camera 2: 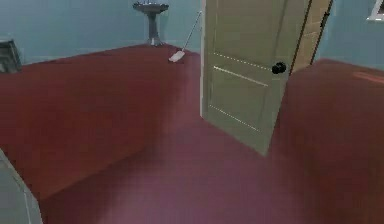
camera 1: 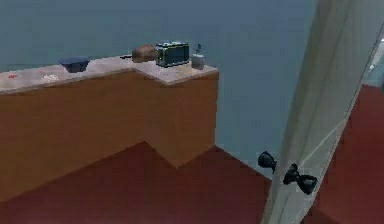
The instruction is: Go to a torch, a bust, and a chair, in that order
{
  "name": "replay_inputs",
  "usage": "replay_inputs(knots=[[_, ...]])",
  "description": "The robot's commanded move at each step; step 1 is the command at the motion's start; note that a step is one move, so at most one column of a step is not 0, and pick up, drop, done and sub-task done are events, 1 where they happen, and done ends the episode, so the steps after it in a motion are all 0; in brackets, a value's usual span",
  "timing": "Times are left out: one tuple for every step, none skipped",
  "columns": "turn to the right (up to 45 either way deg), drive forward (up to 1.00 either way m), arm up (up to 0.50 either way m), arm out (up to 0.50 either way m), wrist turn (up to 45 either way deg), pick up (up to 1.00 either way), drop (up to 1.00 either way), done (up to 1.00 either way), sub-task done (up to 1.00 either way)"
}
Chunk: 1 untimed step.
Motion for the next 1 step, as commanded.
replay_inputs(knots=[[-33.0, 0.00, 0.00, 0.00, 0.0, 0.00, 0.00, 0.00, 0.00]])
